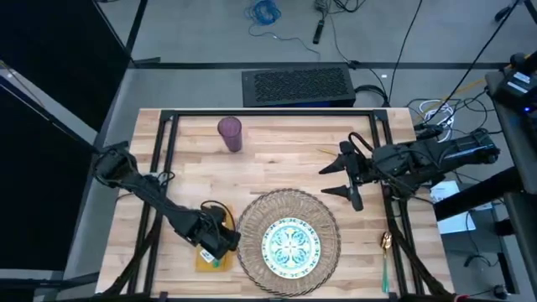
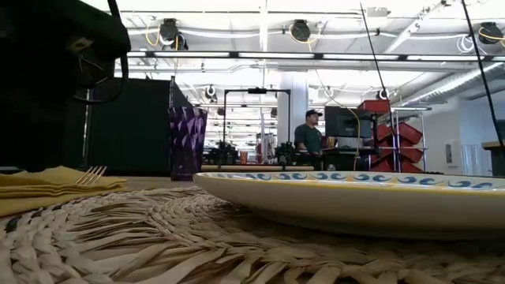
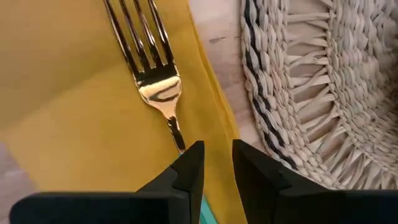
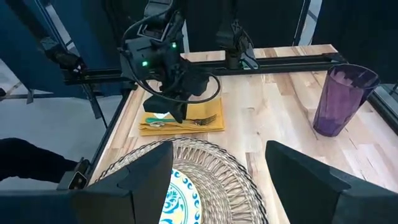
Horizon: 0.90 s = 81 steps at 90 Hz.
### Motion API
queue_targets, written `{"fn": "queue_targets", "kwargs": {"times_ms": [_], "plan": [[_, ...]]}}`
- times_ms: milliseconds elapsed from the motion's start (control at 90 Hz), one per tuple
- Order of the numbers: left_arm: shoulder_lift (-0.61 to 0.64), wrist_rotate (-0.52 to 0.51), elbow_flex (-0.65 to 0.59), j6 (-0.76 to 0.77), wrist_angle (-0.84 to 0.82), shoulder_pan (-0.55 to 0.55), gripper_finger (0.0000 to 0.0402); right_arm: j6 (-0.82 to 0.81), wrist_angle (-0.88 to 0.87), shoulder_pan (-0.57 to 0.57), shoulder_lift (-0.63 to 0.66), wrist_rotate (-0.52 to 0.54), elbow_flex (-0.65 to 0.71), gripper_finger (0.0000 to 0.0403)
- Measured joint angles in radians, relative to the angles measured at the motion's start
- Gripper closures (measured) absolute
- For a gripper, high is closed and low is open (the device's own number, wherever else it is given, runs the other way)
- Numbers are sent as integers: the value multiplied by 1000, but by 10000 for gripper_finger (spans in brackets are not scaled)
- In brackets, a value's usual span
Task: Set table place
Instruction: Put the green fork on the yellow table napkin
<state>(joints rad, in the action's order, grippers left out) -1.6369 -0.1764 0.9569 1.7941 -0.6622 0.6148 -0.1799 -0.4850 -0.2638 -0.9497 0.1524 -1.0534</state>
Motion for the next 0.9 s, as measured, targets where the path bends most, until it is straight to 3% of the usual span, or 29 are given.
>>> {"fn": "queue_targets", "kwargs": {"times_ms": [467, 644, 900], "plan": [[-52, 90, -2, 7, -38, -33, 333, 0, -5, 0, 0, -2, 0, 161], [-52, 40, -2, -14, 35, -40, 334, 7, -4, 0, 0, -1, 0, 161], [-52, -13, 19, -76, -5, -63, 334, 5, 3, 0, 0, -1, 0, 161]]}}
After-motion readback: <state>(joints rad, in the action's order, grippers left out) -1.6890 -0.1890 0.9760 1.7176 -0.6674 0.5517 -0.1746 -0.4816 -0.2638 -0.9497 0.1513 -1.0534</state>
